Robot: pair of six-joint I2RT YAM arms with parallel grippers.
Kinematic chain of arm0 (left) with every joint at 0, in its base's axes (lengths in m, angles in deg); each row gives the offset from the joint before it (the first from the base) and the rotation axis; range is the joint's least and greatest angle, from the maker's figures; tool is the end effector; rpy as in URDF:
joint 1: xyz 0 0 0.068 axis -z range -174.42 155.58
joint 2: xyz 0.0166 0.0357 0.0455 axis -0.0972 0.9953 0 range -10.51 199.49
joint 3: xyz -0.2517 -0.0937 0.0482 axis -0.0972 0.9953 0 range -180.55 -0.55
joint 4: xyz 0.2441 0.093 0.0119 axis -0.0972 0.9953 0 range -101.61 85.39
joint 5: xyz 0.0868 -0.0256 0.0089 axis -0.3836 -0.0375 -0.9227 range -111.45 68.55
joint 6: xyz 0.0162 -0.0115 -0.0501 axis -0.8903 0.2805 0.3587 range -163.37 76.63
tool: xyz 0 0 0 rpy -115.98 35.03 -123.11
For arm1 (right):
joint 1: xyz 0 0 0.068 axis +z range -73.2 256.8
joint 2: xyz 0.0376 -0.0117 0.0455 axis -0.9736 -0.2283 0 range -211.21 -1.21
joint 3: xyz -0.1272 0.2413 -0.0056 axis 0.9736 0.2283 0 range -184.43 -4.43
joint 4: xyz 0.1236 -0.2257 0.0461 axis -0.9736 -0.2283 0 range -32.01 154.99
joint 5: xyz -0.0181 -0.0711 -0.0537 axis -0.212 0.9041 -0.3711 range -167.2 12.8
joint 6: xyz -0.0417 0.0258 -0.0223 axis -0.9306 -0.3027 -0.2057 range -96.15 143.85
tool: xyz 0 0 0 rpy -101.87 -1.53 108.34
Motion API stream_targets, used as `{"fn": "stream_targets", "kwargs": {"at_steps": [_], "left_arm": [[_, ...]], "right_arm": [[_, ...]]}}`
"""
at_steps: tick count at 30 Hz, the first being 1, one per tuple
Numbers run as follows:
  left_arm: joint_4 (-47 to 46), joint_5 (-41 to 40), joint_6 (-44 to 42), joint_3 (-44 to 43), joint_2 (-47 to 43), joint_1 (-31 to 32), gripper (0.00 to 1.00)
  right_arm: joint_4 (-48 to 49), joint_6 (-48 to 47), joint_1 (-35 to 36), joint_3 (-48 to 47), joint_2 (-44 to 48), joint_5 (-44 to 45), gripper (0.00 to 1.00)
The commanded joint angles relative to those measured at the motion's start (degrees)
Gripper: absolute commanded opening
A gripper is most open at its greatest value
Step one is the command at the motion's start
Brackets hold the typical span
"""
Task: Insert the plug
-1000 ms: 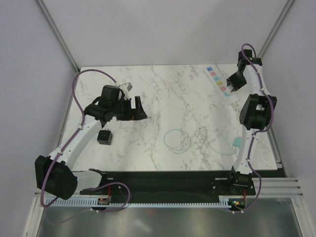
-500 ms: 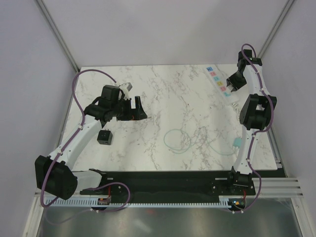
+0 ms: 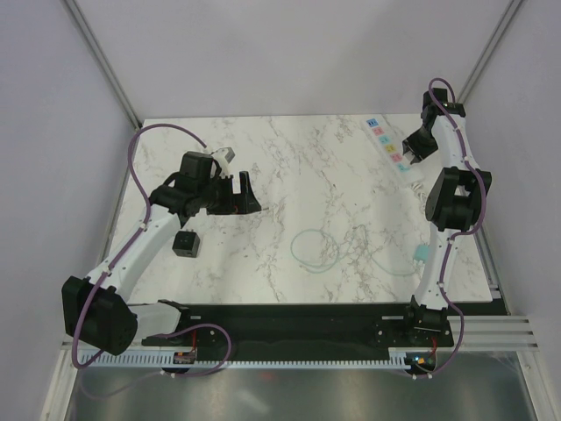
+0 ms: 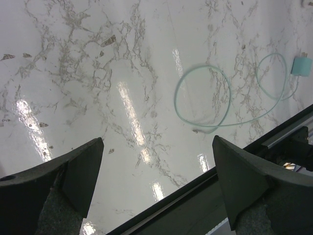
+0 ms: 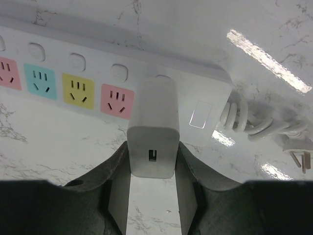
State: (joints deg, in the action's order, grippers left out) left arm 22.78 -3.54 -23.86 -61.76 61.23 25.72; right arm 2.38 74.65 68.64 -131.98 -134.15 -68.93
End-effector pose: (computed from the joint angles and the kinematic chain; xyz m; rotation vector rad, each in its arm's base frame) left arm 0.2456 -0.1017 0.3024 0.1711 2.4119 -0.6973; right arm 0.4846 -0.0746 0.2422 1.3783 2.3598 0.0089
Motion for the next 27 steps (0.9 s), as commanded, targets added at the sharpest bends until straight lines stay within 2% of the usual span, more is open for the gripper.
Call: {"fn": "stream_targets", "kwargs": {"at_steps": [1, 12, 27], "left_arm": [[-0.20, -1.21, -2.19, 0.13, -1.70, 0.34, 1.00], [-0.20, -0.95, -2.11, 0.21, -1.70, 0.34, 1.00], [-0.20, -1.21, -2.10, 0.21, -0.99, 0.34, 1.00]], "right_arm": [[-2.34, 0.52, -0.45, 0.63, 2.60, 1.92, 0.00], [-2.08, 0.70, -0.45, 1.42, 2.08, 2.18, 0.00], [-1.29, 1.14, -1.77, 0.90, -5.04, 1.13, 0.00]]}}
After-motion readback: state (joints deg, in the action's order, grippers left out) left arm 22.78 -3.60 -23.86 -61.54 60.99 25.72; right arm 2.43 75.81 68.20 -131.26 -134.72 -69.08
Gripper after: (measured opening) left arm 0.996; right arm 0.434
